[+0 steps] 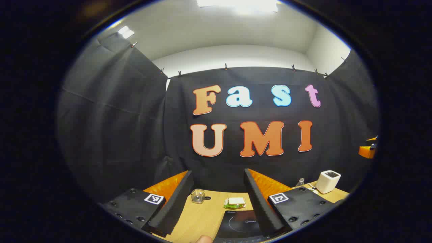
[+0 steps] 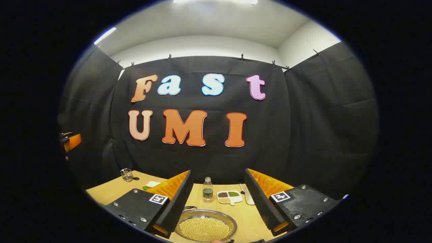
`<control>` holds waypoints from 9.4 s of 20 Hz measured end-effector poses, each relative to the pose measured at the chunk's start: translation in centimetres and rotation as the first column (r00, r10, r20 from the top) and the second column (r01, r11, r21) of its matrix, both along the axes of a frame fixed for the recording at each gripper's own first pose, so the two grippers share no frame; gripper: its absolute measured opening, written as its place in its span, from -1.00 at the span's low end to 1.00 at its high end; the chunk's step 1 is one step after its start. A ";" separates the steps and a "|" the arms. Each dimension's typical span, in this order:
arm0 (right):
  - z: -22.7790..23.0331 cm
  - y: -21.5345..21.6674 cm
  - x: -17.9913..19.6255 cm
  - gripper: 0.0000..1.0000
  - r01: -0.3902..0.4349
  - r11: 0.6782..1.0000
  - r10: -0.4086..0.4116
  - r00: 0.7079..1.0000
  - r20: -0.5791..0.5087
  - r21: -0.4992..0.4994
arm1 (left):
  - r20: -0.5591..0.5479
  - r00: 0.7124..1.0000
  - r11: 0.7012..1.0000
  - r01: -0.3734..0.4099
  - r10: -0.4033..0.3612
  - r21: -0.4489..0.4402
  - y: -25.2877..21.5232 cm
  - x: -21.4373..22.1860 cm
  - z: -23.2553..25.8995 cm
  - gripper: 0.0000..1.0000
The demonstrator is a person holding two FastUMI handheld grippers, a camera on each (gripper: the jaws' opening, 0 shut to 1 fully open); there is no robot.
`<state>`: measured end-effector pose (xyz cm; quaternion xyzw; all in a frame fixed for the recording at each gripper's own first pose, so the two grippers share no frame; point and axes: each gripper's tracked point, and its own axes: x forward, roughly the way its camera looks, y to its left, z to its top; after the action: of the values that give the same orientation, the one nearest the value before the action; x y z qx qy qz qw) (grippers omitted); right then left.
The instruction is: First push the handle of the pot to place it horizontally, then grasp the pot with both hands and set it on the induction cooktop.
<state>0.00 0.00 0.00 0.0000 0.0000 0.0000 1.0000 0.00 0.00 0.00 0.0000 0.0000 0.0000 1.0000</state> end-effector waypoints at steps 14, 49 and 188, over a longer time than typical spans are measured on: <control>0.2 -1.0 -0.4 0.90 -0.014 1.000 0.014 1.000 0.006 0.022 | 0.025 1.000 1.000 0.006 -0.006 -0.015 -0.4 -0.1 1.1 0.97; -14.7 0.3 -3.0 -1.00 -0.065 0.994 0.085 0.964 -0.251 0.087 | 0.033 0.999 1.000 0.002 -0.002 0.010 -0.3 -0.7 1.4 0.95; -38.8 -11.5 10.5 0.77 0.039 0.995 0.023 0.826 -0.564 0.097 | -0.635 0.704 0.945 0.282 -0.319 -0.164 -34.1 0.4 -41.6 0.97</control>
<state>10.48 -11.54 -38.77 0.0521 0.2952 -0.0041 0.9540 0.40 -34.10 -41.56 -0.0271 0.3487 -0.1628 0.9226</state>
